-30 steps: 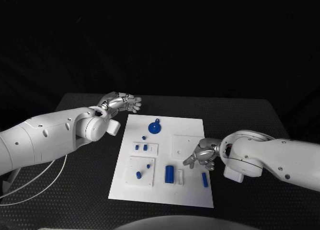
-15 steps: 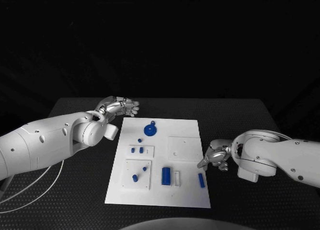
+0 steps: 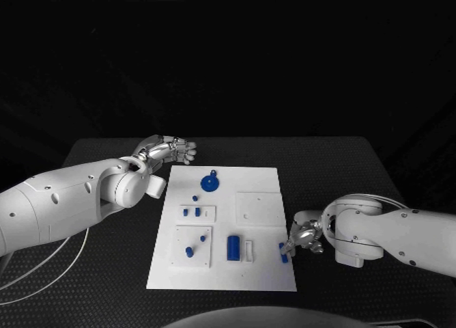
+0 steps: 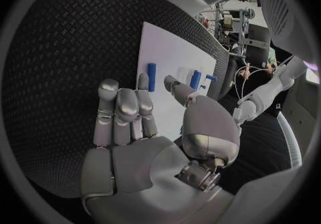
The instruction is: Assemble the parts on the task board
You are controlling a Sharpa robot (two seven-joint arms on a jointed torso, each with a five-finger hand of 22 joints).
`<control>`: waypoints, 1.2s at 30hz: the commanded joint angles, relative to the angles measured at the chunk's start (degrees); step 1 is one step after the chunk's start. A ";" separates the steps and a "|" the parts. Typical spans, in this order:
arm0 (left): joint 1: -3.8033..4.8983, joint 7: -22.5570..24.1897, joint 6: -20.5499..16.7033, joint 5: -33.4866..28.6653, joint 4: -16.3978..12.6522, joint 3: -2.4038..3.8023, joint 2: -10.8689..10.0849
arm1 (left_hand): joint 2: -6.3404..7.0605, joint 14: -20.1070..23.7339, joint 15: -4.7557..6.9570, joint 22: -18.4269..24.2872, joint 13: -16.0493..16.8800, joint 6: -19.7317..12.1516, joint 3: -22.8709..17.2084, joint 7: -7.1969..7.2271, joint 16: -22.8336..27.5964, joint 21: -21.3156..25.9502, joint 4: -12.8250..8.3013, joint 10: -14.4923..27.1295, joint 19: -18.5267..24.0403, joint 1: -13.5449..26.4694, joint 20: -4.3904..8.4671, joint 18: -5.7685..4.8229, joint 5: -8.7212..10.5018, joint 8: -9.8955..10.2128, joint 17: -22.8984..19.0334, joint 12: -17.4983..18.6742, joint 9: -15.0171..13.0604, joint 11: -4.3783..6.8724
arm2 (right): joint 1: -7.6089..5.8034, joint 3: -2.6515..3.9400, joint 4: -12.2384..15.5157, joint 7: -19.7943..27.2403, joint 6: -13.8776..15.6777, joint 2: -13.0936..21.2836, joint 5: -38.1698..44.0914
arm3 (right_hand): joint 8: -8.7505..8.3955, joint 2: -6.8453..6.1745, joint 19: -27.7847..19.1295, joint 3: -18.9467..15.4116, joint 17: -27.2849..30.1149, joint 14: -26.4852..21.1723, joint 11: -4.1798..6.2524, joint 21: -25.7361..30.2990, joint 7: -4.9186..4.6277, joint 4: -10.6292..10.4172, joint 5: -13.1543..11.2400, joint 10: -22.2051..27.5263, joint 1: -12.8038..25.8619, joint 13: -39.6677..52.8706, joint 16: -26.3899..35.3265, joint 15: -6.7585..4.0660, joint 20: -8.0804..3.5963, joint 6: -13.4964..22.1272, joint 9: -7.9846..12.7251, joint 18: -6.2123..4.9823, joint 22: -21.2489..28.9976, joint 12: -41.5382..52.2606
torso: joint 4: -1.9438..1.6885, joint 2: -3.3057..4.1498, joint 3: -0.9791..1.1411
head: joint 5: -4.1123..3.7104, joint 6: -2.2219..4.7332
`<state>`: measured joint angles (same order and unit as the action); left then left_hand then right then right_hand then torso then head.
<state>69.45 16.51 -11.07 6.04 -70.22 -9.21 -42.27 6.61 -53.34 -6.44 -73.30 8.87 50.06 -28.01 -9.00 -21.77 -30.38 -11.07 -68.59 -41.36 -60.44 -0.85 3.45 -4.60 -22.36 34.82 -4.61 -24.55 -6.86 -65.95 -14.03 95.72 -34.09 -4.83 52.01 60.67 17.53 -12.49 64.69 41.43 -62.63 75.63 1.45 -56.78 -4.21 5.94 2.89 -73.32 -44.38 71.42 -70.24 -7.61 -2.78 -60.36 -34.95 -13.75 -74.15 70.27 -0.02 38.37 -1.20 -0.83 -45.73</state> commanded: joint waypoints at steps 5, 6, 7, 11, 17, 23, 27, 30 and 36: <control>0.03 1.10 1.13 -0.11 -0.23 0.04 0.08 | -0.29 -0.12 -0.30 -0.08 -0.01 0.14 0.10 0.32 0.22 0.24 0.19 -0.38 -0.13 0.20 -0.14 1.09 0.08 -0.21 0.07 0.04 0.09 0.20 | 1.06 -0.04 -0.29 -0.36 -0.58 -1.34 6.39 | 0.21 -0.90 -0.19 0.03 -0.04 -0.07 0.74 -0.38 0.05 -0.17 -0.08 -1.24 0.46 0.01 -0.39 -0.48 -0.11 -0.38 -0.11 -1.25 0.12 -0.06 | -0.04 0.04 -0.01 | -0.10 -0.26; 0.03 1.09 1.23 -0.11 -0.25 0.04 0.07 | -0.29 -0.12 -0.30 -0.09 -0.01 0.13 0.10 0.32 0.22 0.24 0.19 -0.38 -0.13 0.20 -0.14 1.08 0.08 -0.21 0.08 0.04 0.09 0.20 | 1.16 -0.04 -0.31 -0.35 -0.47 -1.49 6.78 | 0.21 -0.93 -0.19 0.03 -0.04 -0.07 0.74 -0.39 0.05 -0.20 -0.08 -1.23 0.47 -0.01 -0.39 -0.48 -0.10 -0.37 -0.11 -1.25 0.12 -0.08 | -0.05 0.03 0.00 | -0.09 -0.29; 0.03 1.13 1.25 -0.11 -0.30 0.04 0.05 | -0.30 -0.12 -0.30 -0.09 -0.01 0.13 0.11 0.32 0.23 0.24 0.19 -0.38 -0.13 0.21 -0.14 1.08 0.08 -0.21 0.08 0.05 0.10 0.19 | 1.32 -0.04 -0.35 -0.34 -0.28 -1.67 7.30 | 0.20 -0.95 -0.19 0.03 -0.04 -0.07 0.74 -0.39 0.05 -0.21 -0.08 -1.24 0.48 0.00 -0.39 -0.48 -0.10 -0.37 -0.11 -1.25 0.12 -0.08 | -0.07 0.03 0.02 | -0.05 -0.33; 0.03 1.05 1.49 -0.11 -0.45 0.04 -0.02 | -0.54 -0.10 -0.32 -0.15 -0.03 0.19 0.18 0.33 0.34 0.30 0.30 -0.40 -0.11 0.37 -0.16 1.06 0.17 -0.26 0.17 0.05 0.13 0.18 | 1.83 -0.04 -0.68 -0.42 0.75 -2.33 9.52 | 0.19 -1.03 -0.19 0.06 -0.03 -0.07 0.74 -0.40 0.05 -0.22 -0.08 -1.16 0.42 -0.11 -0.40 -0.48 -0.10 -0.36 -0.11 -1.25 0.12 -0.19 | -0.16 0.03 0.02 | -0.05 -0.40; 0.03 0.89 1.67 -0.11 -0.54 0.04 -0.17 | -0.53 -0.05 -0.34 -0.19 -0.05 0.12 0.25 0.32 0.44 0.36 0.28 -0.35 -0.06 0.43 -0.17 1.05 0.23 -0.24 0.23 0.09 0.18 0.14 | 2.46 -0.04 -0.97 -0.43 1.70 -3.19 14.36 | 0.13 -1.00 -0.30 0.42 0.01 -0.10 0.73 -0.41 0.04 -0.08 -0.08 -1.15 -0.18 -0.16 -0.37 -0.44 -0.10 -0.37 -0.14 -1.25 0.12 -0.30 | -0.11 -0.02 -0.05 | 0.33 -0.58; 0.03 0.49 2.21 -1.23 -0.51 0.04 -0.24 | -0.53 -0.04 -0.35 -0.21 -0.06 0.10 0.31 0.30 0.50 0.40 0.30 -0.33 -0.04 0.50 -0.18 1.04 0.28 -0.24 0.27 0.11 0.20 0.12 | 3.40 -0.05 -1.03 -0.41 1.56 -4.40 20.33 | 0.04 -1.09 -0.38 0.75 0.06 -0.12 0.69 -0.45 0.00 0.42 -0.08 -0.89 -1.09 -0.54 -0.35 -0.40 -0.11 -0.33 -0.17 -1.25 0.12 -0.76 | -0.03 -0.05 -0.01 | 0.45 -0.66; 0.03 0.31 2.39 -1.23 -0.64 0.04 -0.38 | -0.53 -0.04 -0.36 -0.24 -0.08 0.09 0.37 0.29 0.55 0.43 0.33 -0.31 -0.02 0.59 -0.19 1.04 0.40 -0.25 0.32 0.13 0.23 0.11 | 4.25 -0.09 -1.06 -0.52 2.22 -5.00 25.89 | -0.15 -1.60 -0.48 1.47 0.16 -0.15 0.59 -0.51 -0.10 1.38 -0.08 -0.63 -3.03 -0.96 -0.30 -0.30 -0.09 -0.18 -0.18 -1.25 0.13 -1.31 | -0.02 -0.04 -0.03 | 0.51 -0.73; 0.03 0.16 2.47 -1.23 -0.64 0.04 -0.47 | -0.51 -0.03 -0.37 -0.25 -0.08 0.07 0.41 0.28 0.59 0.46 0.33 -0.29 -0.01 0.62 -0.20 1.04 0.47 -0.24 0.34 0.14 0.25 0.10 | 4.47 -0.09 -0.87 -0.56 2.80 -5.09 27.33 | -0.35 -1.92 -0.58 2.23 0.24 -0.17 0.49 -0.45 -0.20 1.73 -0.09 -0.24 -4.15 -1.37 -0.22 -0.21 -0.07 0.07 -0.13 -1.25 0.18 -1.85 | -0.03 -0.05 -0.03 | 0.53 -0.77; 0.03 -0.11 2.95 -1.23 -0.74 0.04 -0.62 | -0.47 -0.01 -0.38 -0.28 -0.10 0.03 0.46 0.27 0.65 0.50 0.30 -0.25 0.02 0.64 -0.20 1.04 0.59 -0.23 0.39 0.17 0.28 0.07 | 4.60 -0.09 -0.55 -0.65 3.55 -5.34 28.44 | -1.85 -2.09 -0.71 3.64 0.45 -0.11 -0.32 -0.43 -1.06 2.82 0.00 -0.35 -6.69 -0.95 -0.07 0.48 0.12 2.22 0.63 -1.25 0.27 -1.54 | 0.03 -0.07 -0.03 | 0.47 -0.79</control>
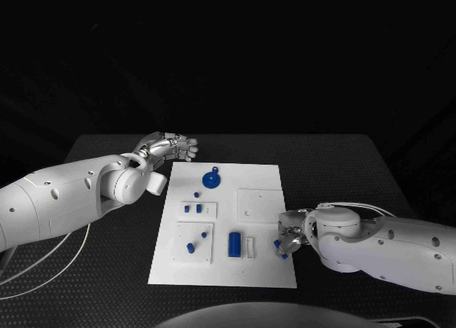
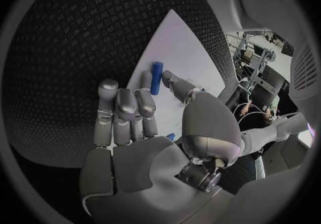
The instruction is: Assemble the parts on the task board
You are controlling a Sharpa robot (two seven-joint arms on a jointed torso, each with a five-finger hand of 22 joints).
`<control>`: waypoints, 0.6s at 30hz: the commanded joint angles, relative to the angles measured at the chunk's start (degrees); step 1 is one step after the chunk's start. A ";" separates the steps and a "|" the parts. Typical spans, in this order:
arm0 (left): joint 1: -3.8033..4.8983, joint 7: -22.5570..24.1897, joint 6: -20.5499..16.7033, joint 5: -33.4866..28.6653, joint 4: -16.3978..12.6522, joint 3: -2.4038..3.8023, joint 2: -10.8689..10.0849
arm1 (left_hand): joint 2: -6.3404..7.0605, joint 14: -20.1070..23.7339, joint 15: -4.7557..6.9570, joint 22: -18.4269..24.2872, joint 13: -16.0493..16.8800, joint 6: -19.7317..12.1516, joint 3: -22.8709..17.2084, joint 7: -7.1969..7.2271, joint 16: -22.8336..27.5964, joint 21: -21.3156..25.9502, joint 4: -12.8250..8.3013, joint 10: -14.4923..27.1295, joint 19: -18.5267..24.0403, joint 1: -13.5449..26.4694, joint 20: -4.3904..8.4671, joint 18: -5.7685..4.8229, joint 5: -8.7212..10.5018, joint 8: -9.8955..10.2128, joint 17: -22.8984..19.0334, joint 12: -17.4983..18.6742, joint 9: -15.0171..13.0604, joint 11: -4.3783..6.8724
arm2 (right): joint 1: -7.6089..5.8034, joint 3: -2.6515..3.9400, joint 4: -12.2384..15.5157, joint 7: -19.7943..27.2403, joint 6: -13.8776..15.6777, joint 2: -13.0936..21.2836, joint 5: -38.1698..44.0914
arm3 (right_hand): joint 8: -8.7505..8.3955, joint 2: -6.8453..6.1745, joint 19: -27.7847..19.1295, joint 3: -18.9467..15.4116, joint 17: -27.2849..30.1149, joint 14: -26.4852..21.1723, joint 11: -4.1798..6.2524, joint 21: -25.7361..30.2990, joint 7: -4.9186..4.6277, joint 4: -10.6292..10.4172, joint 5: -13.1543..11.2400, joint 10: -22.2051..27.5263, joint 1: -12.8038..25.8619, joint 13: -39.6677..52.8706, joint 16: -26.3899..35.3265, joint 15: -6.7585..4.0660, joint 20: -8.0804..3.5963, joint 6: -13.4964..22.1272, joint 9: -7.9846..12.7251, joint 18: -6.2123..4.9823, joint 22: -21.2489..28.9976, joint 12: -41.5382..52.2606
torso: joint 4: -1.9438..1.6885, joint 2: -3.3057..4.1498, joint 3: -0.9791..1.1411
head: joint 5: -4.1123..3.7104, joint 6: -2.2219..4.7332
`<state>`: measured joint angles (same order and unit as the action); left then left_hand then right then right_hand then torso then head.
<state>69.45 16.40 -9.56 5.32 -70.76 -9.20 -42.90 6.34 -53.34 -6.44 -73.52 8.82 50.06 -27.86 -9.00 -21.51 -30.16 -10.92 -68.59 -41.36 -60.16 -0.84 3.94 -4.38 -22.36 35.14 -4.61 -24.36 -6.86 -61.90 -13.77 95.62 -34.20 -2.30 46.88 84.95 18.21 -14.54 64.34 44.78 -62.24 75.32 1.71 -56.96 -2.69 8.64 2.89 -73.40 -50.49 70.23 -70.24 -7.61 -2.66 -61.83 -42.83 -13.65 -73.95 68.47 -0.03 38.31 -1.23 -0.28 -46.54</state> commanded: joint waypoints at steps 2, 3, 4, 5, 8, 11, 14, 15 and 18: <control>0.04 -0.04 1.48 -0.50 -0.23 0.04 0.03 | -0.19 -0.01 -0.38 -0.07 -0.06 0.01 0.32 0.26 0.41 0.29 0.15 -0.24 0.02 0.37 -0.20 0.55 0.41 -0.23 0.08 0.18 0.10 0.06 | 0.65 -0.36 -0.43 -0.55 1.09 -0.26 4.17 | -2.74 0.04 -0.37 0.48 0.09 0.23 -0.73 -0.27 -2.72 0.41 0.04 -0.28 -1.08 0.30 -0.07 0.63 0.04 3.89 8.69 -1.35 0.08 0.31 | 0.07 -0.02 -0.01 | -0.05 0.00; 0.04 -0.05 1.51 -0.50 -0.25 0.04 0.01 | -0.17 -0.01 -0.38 -0.08 -0.06 0.00 0.34 0.26 0.42 0.29 0.15 -0.24 0.02 0.39 -0.20 0.55 0.44 -0.22 0.09 0.18 0.11 0.05 | 0.68 -0.36 -0.43 -0.56 1.06 -0.28 4.17 | -2.77 0.06 -0.38 0.52 0.09 0.23 -0.76 -0.28 -2.75 0.49 0.05 -0.30 -1.21 0.33 -0.06 0.67 0.05 3.90 8.74 -1.35 0.08 0.34 | 0.07 -0.03 -0.01 | -0.04 -0.01; 0.04 -0.07 1.54 -0.50 -0.27 0.04 0.01 | -0.16 -0.01 -0.39 -0.09 -0.06 -0.01 0.35 0.26 0.44 0.30 0.15 -0.23 0.03 0.39 -0.21 0.55 0.47 -0.22 0.11 0.19 0.12 0.04 | 0.70 -0.36 -0.44 -0.56 1.06 -0.32 4.13 | -2.84 0.11 -0.39 0.61 0.11 0.24 -0.81 -0.29 -2.80 0.65 0.09 -0.27 -1.46 0.33 -0.06 0.72 0.07 3.92 8.82 -1.35 0.08 0.33 | 0.06 -0.03 -0.01 | -0.05 -0.03; 0.04 -0.10 1.58 -0.50 -0.27 0.04 0.01 | -0.16 -0.01 -0.39 -0.09 -0.07 -0.02 0.36 0.25 0.45 0.31 0.15 -0.23 0.03 0.40 -0.21 0.56 0.50 -0.22 0.12 0.19 0.13 0.04 | 0.72 -0.36 -0.44 -0.58 1.07 -0.33 4.12 | -2.87 0.17 -0.39 0.67 0.11 0.26 -0.84 -0.29 -2.83 0.73 0.12 -0.32 -1.59 0.40 -0.06 0.76 0.10 3.91 8.88 -1.35 0.09 0.40 | 0.07 -0.04 -0.03 | -0.06 -0.03; 0.04 -0.13 1.54 -0.50 -0.35 0.04 -0.01 | -0.15 -0.02 -0.39 -0.11 -0.07 -0.03 0.38 0.25 0.47 0.33 0.15 -0.22 0.04 0.42 -0.21 0.56 0.56 -0.22 0.14 0.20 0.14 0.03 | 0.76 -0.36 -0.41 -0.64 1.30 -0.23 3.80 | -2.93 0.56 -0.40 0.91 0.14 0.27 -0.89 -0.30 -2.87 0.94 0.33 -0.36 -2.00 0.46 -0.05 0.82 0.16 3.81 9.03 -1.35 0.11 0.46 | 0.03 -0.02 -0.01 | -0.14 0.01; 0.04 -0.18 1.54 -0.46 -0.39 0.04 -0.03 | -0.15 -0.02 -0.40 -0.11 -0.07 -0.04 0.39 0.24 0.48 0.33 0.15 -0.22 0.04 0.42 -0.21 0.56 0.58 -0.22 0.15 0.20 0.14 0.02 | 0.77 -0.36 -0.50 -0.70 2.13 -0.07 1.95 | -3.05 2.82 -0.55 1.85 0.20 0.25 -0.87 -0.35 -2.96 2.55 3.80 -0.37 -3.51 0.53 -0.02 0.88 0.31 3.51 9.42 -1.35 0.10 0.48 | -0.01 0.00 0.00 | -0.05 0.00; 0.04 -0.27 1.61 -0.44 -0.38 0.03 -0.07 | -0.15 -0.02 -0.40 -0.12 -0.08 -0.05 0.39 0.24 0.49 0.34 0.14 -0.21 0.04 0.42 -0.21 0.56 0.59 -0.22 0.16 0.20 0.15 0.02 | 0.76 -0.34 -0.61 -0.71 3.52 0.29 -3.52 | -3.05 4.94 -0.65 2.82 0.27 0.24 -0.87 -0.38 -2.88 3.60 6.59 -0.44 -3.79 0.58 0.01 0.87 0.54 3.04 9.75 -1.35 0.12 0.49 | 0.01 -0.03 -0.01 | 0.02 0.06; 0.04 -0.29 1.64 -0.43 -0.37 0.03 -0.06 | -0.15 -0.02 -0.40 -0.12 -0.08 -0.05 0.40 0.24 0.50 0.34 0.14 -0.21 0.04 0.42 -0.21 0.56 0.60 -0.21 0.17 0.20 0.15 0.01 | 0.76 -0.33 -0.59 -0.68 3.97 0.37 -5.69 | -3.04 5.50 -0.65 3.05 0.29 0.27 -0.85 -0.43 -2.83 3.95 7.74 -0.60 -3.35 0.70 0.00 0.85 0.65 2.81 9.90 -1.35 0.12 0.63 | 0.00 -0.04 -0.02 | 0.09 0.03; 0.04 -0.35 1.69 -0.43 -0.40 0.03 -0.01 | -0.16 -0.03 -0.40 -0.13 -0.08 -0.06 0.39 0.24 0.51 0.35 0.13 -0.20 0.04 0.40 -0.21 0.57 0.61 -0.21 0.19 0.21 0.16 0.00 | 0.72 -0.29 -0.32 -0.58 5.75 0.76 -12.95 | -3.07 6.05 -0.56 3.42 0.36 0.32 -0.81 -0.50 -2.77 4.11 9.37 -0.69 -2.47 0.72 0.00 0.79 0.77 2.52 10.20 -1.35 0.17 0.62 | -0.05 -0.03 -0.03 | 0.26 -0.03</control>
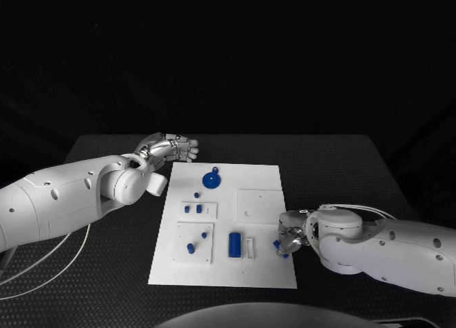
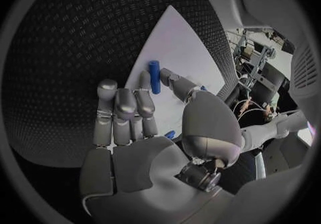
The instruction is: Assemble the parts on the task board
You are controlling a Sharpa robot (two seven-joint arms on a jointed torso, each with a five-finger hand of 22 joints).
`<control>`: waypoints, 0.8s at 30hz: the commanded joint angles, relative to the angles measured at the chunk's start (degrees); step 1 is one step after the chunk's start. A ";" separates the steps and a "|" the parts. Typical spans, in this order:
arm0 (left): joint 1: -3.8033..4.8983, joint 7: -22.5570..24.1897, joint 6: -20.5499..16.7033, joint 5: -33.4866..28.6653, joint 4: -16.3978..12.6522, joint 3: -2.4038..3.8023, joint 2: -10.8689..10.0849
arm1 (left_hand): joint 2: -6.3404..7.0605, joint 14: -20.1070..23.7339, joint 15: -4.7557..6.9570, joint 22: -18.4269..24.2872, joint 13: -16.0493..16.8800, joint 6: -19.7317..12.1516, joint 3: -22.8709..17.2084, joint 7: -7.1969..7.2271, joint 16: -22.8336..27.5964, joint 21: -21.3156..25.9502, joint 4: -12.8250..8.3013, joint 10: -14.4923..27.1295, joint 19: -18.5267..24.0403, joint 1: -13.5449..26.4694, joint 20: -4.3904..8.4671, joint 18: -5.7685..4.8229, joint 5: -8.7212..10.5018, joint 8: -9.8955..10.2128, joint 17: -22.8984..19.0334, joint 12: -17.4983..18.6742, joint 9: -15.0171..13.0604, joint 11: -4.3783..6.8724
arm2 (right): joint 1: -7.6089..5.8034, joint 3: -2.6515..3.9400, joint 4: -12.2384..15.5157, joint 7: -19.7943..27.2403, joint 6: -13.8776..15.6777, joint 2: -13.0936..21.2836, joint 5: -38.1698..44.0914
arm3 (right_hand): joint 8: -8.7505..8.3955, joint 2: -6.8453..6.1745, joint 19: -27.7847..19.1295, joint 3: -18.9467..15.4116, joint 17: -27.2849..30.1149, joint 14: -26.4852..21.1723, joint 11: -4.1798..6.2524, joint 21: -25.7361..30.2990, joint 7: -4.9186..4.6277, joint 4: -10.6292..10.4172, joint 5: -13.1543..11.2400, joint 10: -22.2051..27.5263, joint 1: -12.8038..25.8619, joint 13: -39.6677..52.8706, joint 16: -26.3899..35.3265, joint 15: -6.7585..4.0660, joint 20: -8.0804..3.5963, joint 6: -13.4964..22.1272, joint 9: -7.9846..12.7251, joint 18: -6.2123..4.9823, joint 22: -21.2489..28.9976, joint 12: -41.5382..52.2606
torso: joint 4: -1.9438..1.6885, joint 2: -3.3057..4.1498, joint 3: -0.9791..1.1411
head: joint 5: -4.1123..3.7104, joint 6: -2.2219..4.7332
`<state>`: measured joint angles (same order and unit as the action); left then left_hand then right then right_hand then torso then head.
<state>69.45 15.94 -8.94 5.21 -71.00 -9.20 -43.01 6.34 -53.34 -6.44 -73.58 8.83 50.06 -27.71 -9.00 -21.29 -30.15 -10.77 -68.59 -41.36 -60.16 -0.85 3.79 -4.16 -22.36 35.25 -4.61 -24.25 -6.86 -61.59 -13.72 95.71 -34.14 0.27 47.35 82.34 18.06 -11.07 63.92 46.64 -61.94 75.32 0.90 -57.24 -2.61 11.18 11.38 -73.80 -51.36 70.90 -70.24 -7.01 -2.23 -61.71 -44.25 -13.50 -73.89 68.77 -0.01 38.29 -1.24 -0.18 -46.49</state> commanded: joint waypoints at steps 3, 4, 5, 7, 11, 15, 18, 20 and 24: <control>0.04 0.10 1.07 -0.31 -0.16 0.03 0.09 | -0.16 -0.03 -0.40 -0.09 -0.09 -0.07 0.24 0.23 0.30 0.35 -0.03 -0.20 0.04 0.40 -0.21 0.73 0.40 -0.21 0.09 0.21 0.06 0.00 | -0.18 -0.22 -0.20 -0.37 5.28 0.22 -15.46 | -2.92 2.90 -0.09 1.80 0.11 0.36 0.06 -0.27 -2.81 1.64 2.21 -0.36 -0.83 0.09 -0.01 0.14 0.38 2.15 11.84 -1.50 0.15 0.33 | -0.10 0.01 -0.03 | 0.20 -0.13; 0.04 0.09 1.07 -0.31 -0.15 0.03 0.08 | -0.16 -0.04 -0.40 -0.09 -0.09 -0.07 0.24 0.23 0.30 0.35 -0.03 -0.20 0.04 0.39 -0.21 0.73 0.40 -0.21 0.10 0.21 0.06 0.00 | -0.47 -0.21 -0.11 -0.28 6.09 0.13 -17.20 | -2.90 3.05 -0.06 1.81 0.13 0.40 0.08 -0.31 -2.76 1.69 2.83 -0.42 -0.45 0.13 -0.03 0.11 0.39 2.03 11.91 -1.50 0.17 0.36 | -0.08 0.01 0.00 | 0.27 -0.20; 0.04 0.08 1.07 -0.30 -0.14 0.03 0.08 | -0.17 -0.04 -0.40 -0.10 -0.09 -0.07 0.24 0.23 0.31 0.35 -0.04 -0.20 0.04 0.38 -0.21 0.73 0.40 -0.21 0.10 0.21 0.06 -0.01 | -0.66 -0.19 -0.02 -0.19 6.59 0.08 -18.43 | -2.89 3.09 -0.02 1.84 0.14 0.40 0.11 -0.34 -2.76 1.73 3.33 -0.45 -0.19 0.15 -0.03 0.09 0.37 1.96 11.98 -1.50 0.18 0.38 | -0.07 0.02 0.03 | 0.30 -0.21; 0.04 0.07 1.11 -0.29 -0.15 0.03 0.09 | -0.17 -0.04 -0.41 -0.10 -0.09 -0.07 0.24 0.23 0.31 0.36 -0.04 -0.20 0.04 0.38 -0.21 0.73 0.41 -0.21 0.11 0.21 0.07 -0.01 | -1.19 -0.16 0.08 0.11 7.98 -0.06 -22.33 | -2.87 3.18 0.08 1.86 0.17 0.43 0.15 -0.39 -2.72 1.72 4.05 -0.51 0.25 0.19 -0.04 0.04 0.35 1.83 12.07 -1.50 0.22 0.40 | -0.08 0.02 0.03 | 0.32 -0.20; 0.04 0.05 1.16 -0.26 -0.20 0.02 0.10 | -0.18 -0.05 -0.40 -0.11 -0.10 -0.07 0.23 0.23 0.32 0.36 -0.06 -0.20 0.04 0.36 -0.21 0.74 0.41 -0.22 0.13 0.21 0.07 -0.01 | -1.57 -0.05 0.09 0.50 10.03 -0.44 -26.71 | -2.67 3.29 0.14 1.75 0.22 0.45 0.28 -0.40 -2.57 1.61 4.46 -0.34 0.88 -0.12 -0.02 -0.07 0.33 1.38 12.11 -1.50 0.29 0.04 | -0.08 0.03 -0.07 | 0.37 -0.20; 0.05 0.05 1.19 -0.26 -0.20 0.02 0.13 | -0.18 -0.05 -0.41 -0.12 -0.10 -0.07 0.23 0.23 0.34 0.37 -0.06 -0.21 0.04 0.35 -0.21 0.74 0.41 -0.23 0.14 0.21 0.08 -0.01 | -1.68 -0.02 -0.03 0.74 10.42 -1.06 -29.81 | -2.67 3.28 0.19 1.59 0.27 0.44 0.35 -0.41 -2.51 1.57 5.11 -0.29 1.48 -0.26 0.01 -0.18 0.30 1.31 12.21 -1.50 0.36 -0.15 | -0.04 0.02 -0.04 | 0.54 -0.21; 0.05 0.03 1.20 -0.25 -0.31 0.02 0.08 | -0.18 -0.06 -0.40 -0.13 -0.10 -0.05 0.23 0.24 0.35 0.38 -0.08 -0.22 0.04 0.32 -0.21 0.74 0.42 -0.25 0.17 0.20 0.08 0.01 | -1.68 -0.02 0.00 0.94 11.23 -1.46 -31.24 | -2.67 3.26 0.25 1.46 0.28 0.45 0.36 -0.42 -2.50 1.45 5.34 -0.39 1.82 -0.16 0.01 -0.20 0.29 1.27 12.26 -1.50 0.40 -0.05 | -0.04 0.04 -0.03 | 0.53 -0.30; 0.05 0.02 1.22 -0.25 -0.39 0.02 0.08 | -0.18 -0.07 -0.40 -0.14 -0.10 -0.04 0.23 0.25 0.37 0.39 -0.09 -0.23 0.04 0.31 -0.22 0.74 0.42 -0.26 0.18 0.20 0.09 0.01 | -1.68 -0.01 -0.26 0.96 11.34 -1.88 -32.58 | -2.63 3.20 0.30 1.31 0.28 0.46 0.40 -0.44 -2.47 1.40 5.42 -0.44 2.04 -0.13 0.00 -0.23 0.27 1.19 12.27 -1.50 0.42 -0.03 | 0.00 0.03 -0.02 | 0.52 -0.31; 0.05 0.01 1.24 -0.24 -0.49 0.02 0.14 | -0.18 -0.07 -0.40 -0.16 -0.10 -0.02 0.23 0.25 0.38 0.40 -0.10 -0.24 0.04 0.29 -0.22 0.75 0.42 -0.27 0.20 0.20 0.09 0.02 | -1.68 -0.02 -0.74 0.86 10.74 -2.82 -33.87 | -2.59 3.25 0.35 1.06 0.29 0.47 0.43 -0.47 -2.43 1.39 5.57 -0.50 2.35 -0.10 -0.02 -0.27 0.24 1.11 12.29 -1.50 0.45 0.00 | 0.04 -0.03 -0.05 | 0.47 -0.33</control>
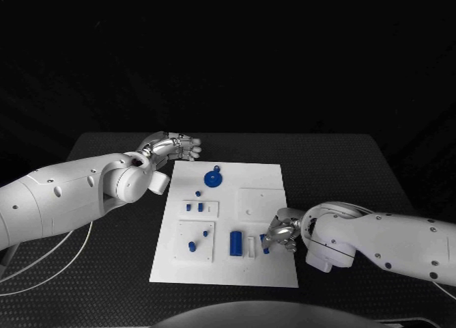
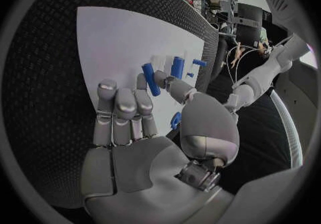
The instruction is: Assemble the parts on the task board
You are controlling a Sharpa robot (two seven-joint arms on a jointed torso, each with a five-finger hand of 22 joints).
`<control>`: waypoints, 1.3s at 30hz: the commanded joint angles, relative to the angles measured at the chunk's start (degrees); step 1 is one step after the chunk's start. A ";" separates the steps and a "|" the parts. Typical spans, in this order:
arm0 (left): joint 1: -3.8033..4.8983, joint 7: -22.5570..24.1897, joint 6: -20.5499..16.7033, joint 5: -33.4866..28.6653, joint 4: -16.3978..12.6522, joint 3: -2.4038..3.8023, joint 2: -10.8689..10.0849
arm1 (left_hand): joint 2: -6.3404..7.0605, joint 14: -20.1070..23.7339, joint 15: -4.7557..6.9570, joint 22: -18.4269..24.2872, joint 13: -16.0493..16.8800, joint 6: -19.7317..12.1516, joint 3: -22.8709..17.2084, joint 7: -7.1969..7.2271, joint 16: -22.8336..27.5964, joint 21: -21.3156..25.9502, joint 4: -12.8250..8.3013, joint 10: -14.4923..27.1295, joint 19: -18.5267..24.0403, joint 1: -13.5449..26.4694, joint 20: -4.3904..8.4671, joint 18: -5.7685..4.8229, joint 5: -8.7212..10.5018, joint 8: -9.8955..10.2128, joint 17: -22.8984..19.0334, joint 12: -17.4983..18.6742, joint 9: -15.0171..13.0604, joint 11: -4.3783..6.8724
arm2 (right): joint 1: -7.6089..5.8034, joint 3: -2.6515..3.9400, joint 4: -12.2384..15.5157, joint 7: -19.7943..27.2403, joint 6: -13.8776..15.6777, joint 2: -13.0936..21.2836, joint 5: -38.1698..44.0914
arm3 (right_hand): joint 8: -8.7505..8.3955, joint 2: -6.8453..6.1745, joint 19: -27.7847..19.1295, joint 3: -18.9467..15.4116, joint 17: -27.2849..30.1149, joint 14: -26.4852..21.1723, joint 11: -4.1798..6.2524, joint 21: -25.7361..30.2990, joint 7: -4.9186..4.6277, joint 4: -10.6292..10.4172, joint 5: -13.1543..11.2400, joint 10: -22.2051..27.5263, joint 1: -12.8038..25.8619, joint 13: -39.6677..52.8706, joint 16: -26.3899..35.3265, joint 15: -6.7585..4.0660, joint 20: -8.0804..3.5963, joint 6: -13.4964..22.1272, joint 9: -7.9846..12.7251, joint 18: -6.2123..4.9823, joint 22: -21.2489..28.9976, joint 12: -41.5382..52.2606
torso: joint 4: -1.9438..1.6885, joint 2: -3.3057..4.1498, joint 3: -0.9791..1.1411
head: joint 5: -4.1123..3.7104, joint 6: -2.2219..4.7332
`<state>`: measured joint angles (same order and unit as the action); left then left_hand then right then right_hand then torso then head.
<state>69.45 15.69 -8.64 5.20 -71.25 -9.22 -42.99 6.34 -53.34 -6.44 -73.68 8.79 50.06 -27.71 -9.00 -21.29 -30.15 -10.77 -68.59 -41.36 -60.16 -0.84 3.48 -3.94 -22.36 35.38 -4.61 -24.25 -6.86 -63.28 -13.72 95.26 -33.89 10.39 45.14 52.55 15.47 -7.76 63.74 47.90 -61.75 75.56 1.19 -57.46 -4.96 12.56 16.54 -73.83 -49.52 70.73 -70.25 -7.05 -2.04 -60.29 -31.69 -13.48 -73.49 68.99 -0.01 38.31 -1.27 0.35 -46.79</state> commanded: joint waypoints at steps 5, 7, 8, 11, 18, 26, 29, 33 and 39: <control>0.05 0.23 0.92 -0.16 -0.29 0.04 0.23 | -0.17 -0.07 -0.40 -0.07 -0.06 -0.02 0.24 0.25 0.41 0.41 -0.13 -0.24 0.04 0.27 -0.22 1.05 0.19 -0.28 0.09 0.20 0.11 0.03 | 0.04 -0.05 -1.33 0.46 -0.41 -2.09 -7.83 | -0.06 -0.05 0.52 -0.51 0.10 0.21 0.14 -0.24 -0.09 0.04 0.60 -0.39 0.86 0.00 -0.01 -0.24 0.03 -0.23 -0.20 -1.52 0.09 -0.33 | 0.00 0.04 0.06 | -0.13 0.04; 0.05 0.22 1.00 -0.16 -0.35 0.04 0.17 | -0.17 -0.07 -0.41 -0.08 -0.06 -0.02 0.24 0.25 0.42 0.42 -0.13 -0.24 0.04 0.27 -0.22 1.05 0.19 -0.28 0.10 0.20 0.11 0.03 | 0.15 -0.06 -1.68 0.56 -0.28 -2.51 -7.56 | -0.08 -0.06 0.49 -0.76 0.11 0.18 0.13 -0.24 -0.10 0.09 0.71 -0.28 1.10 -0.07 0.00 -0.23 0.02 -0.18 -0.16 -1.52 0.10 -0.44 | -0.08 0.05 0.07 | -0.18 0.06; 0.05 0.19 1.00 -0.16 -0.33 0.04 0.16 | -0.16 -0.07 -0.41 -0.08 -0.06 -0.02 0.24 0.25 0.42 0.42 -0.13 -0.24 0.04 0.27 -0.22 1.05 0.19 -0.28 0.11 0.20 0.11 0.03 | 0.21 -0.06 -1.83 0.63 -0.34 -2.73 -7.46 | -0.09 -0.07 0.48 -0.83 0.11 0.17 0.13 -0.24 -0.10 0.10 0.72 -0.28 1.16 -0.06 0.00 -0.23 0.02 -0.18 -0.15 -1.52 0.11 -0.44 | -0.08 0.05 0.07 | -0.18 0.06; 0.05 0.19 1.01 -0.16 -0.29 0.04 0.19 | -0.16 -0.07 -0.41 -0.09 -0.06 -0.03 0.25 0.25 0.44 0.43 -0.13 -0.23 0.04 0.27 -0.23 1.05 0.19 -0.28 0.12 0.20 0.12 0.03 | 0.27 -0.06 -2.08 0.74 -0.36 -3.16 -7.19 | -0.09 -0.06 0.47 -0.97 0.11 0.16 0.12 -0.24 -0.11 0.11 0.79 -0.28 1.29 -0.02 0.00 -0.23 0.02 -0.17 -0.13 -1.52 0.12 -0.41 | -0.03 0.03 0.07 | -0.01 0.05; 0.06 -0.05 1.27 0.44 -0.46 0.03 0.11 | -0.12 -0.06 -0.42 -0.11 -0.07 -0.04 0.28 0.24 0.49 0.45 -0.13 -0.22 0.04 0.30 -0.24 1.05 0.20 -0.28 0.16 0.21 0.14 0.02 | 0.37 -0.09 -2.84 0.98 -1.88 -4.05 -7.80 | -0.11 -0.09 0.42 -1.33 0.11 0.12 0.12 -0.22 -0.11 0.10 1.02 -0.18 1.64 -0.06 0.00 -0.23 0.02 -0.13 -0.08 -1.52 0.16 -0.50 | -0.05 0.02 0.01 | 0.11 0.05; 0.07 -0.09 1.30 0.61 -0.63 0.03 -0.11 | -0.08 -0.02 -0.44 -0.15 -0.09 -0.08 0.31 0.23 0.58 0.50 -0.12 -0.17 0.06 0.34 -0.26 1.04 0.22 -0.28 0.20 0.24 0.17 0.00 | 0.54 -0.12 -3.23 0.78 -2.83 -4.39 -7.45 | -0.14 -0.10 0.38 -1.78 0.11 0.07 0.10 -0.21 -0.13 0.02 1.02 -0.10 2.04 -0.04 0.01 -0.22 0.03 -0.08 -0.02 -1.52 0.20 -0.53 | -0.03 0.06 0.01 | 0.32 -0.15; 0.07 -0.06 1.30 0.62 -0.70 0.03 -0.17 | -0.08 -0.02 -0.45 -0.15 -0.10 -0.08 0.31 0.23 0.59 0.50 -0.12 -0.17 0.07 0.34 -0.26 1.04 0.22 -0.28 0.21 0.25 0.18 -0.01 | 0.59 -0.12 -3.32 0.77 -2.86 -4.46 -6.87 | -0.16 -0.11 0.35 -2.01 0.11 0.04 0.09 -0.20 -0.14 0.01 0.77 -0.02 2.19 -0.07 0.01 -0.21 0.03 -0.05 0.01 -1.52 0.22 -0.58 | 0.00 0.03 0.01 | 0.37 -0.18; 0.07 -0.06 1.29 0.64 -0.78 0.03 -0.27 | -0.07 -0.01 -0.45 -0.16 -0.10 -0.08 0.31 0.23 0.61 0.52 -0.12 -0.16 0.07 0.33 -0.26 1.04 0.21 -0.28 0.22 0.25 0.19 -0.01 | 0.65 -0.12 -3.56 0.96 -2.64 -4.63 -6.68 | -0.16 -0.13 0.32 -2.31 0.11 0.01 0.09 -0.19 -0.14 0.00 0.21 0.02 2.35 -0.03 0.01 -0.21 0.02 -0.02 0.05 -1.52 0.25 -0.59 | 0.00 0.04 0.03 | 0.41 -0.21; 0.07 -0.07 1.24 0.65 -0.79 0.03 -0.32 | -0.07 0.00 -0.46 -0.18 -0.11 -0.09 0.31 0.23 0.65 0.54 -0.11 -0.16 0.08 0.33 -0.27 1.04 0.21 -0.29 0.25 0.25 0.20 -0.01 | 0.81 -0.12 -3.92 1.34 -2.08 -5.00 -6.43 | -0.15 -0.32 0.31 -2.70 0.11 0.00 0.10 -0.19 -0.13 -0.16 -0.25 0.00 2.64 0.04 0.01 -0.22 0.02 -0.04 0.09 -1.52 0.29 -0.53 | 0.01 0.05 0.07 | 0.59 -0.12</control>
<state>69.46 15.31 -8.23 5.52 -71.87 -9.22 -43.34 6.34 -53.34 -6.44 -73.80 8.75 50.06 -27.71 -9.00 -20.85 -29.93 -10.77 -68.59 -41.36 -60.16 -0.84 3.94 -3.94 -22.36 35.55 -4.61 -24.15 -6.86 -62.70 -13.82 91.21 -33.77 8.96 40.48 45.77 15.50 -7.99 63.73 45.57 -61.70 75.69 1.33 -57.45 -4.68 12.33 16.59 -73.80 -47.36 70.73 -70.24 -6.85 -2.01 -60.48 -31.70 -13.48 -73.25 68.76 -0.01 38.35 -1.25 0.85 -46.96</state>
